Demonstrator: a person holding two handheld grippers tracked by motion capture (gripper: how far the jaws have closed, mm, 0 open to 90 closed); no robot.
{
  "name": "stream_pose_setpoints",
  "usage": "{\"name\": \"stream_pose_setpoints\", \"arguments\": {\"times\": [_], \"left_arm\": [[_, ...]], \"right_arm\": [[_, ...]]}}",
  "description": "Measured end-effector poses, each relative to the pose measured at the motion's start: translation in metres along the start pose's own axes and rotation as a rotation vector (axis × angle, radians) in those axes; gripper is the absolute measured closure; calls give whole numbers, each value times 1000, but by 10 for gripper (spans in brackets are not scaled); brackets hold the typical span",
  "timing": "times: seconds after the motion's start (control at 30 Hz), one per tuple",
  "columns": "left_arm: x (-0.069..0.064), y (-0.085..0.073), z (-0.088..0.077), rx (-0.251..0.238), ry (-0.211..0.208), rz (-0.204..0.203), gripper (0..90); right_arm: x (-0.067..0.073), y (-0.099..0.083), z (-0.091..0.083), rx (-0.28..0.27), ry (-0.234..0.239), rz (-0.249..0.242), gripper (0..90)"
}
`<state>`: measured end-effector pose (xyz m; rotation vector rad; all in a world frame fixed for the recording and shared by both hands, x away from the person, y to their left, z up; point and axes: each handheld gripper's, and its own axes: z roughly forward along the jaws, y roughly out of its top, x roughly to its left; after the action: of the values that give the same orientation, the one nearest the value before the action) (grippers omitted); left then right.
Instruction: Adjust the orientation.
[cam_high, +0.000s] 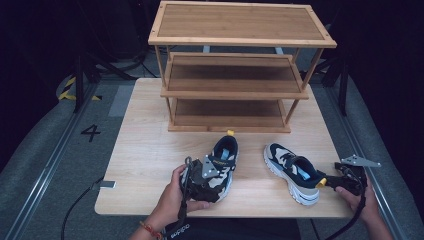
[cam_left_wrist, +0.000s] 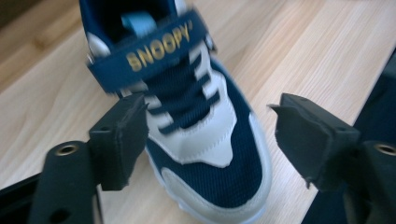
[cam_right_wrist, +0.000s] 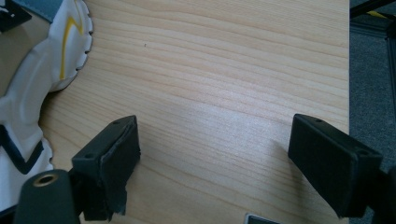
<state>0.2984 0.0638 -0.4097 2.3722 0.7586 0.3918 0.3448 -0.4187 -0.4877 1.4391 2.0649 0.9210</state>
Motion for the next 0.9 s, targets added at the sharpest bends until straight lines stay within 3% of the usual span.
{"name": "stream_pose_setpoints", "arguments": {"times": [0.2, 0.3, 0.53, 0.63, 0.77, 0.9], "left_arm": [[-6, -18, 6, 33, 63, -51, 159], [-5, -28, 12, 75, 38, -80, 138], [-5, -39, 28, 114, -3, -69, 149], [1, -38, 31, 126, -24, -88, 103], [16, -40, 29, 98, 29, -113, 160], [36, -42, 28, 98, 38, -140, 151]], "right_arm": [[0, 0, 0, 0, 0, 0, 170], [0, 0, 0, 0, 0, -1, 170], [0, 0, 0, 0, 0, 0, 170], [0, 0, 0, 0, 0, 1, 171], [0, 0, 0, 0, 0, 1, 170], [0, 0, 0, 0, 1, 1, 170]]}}
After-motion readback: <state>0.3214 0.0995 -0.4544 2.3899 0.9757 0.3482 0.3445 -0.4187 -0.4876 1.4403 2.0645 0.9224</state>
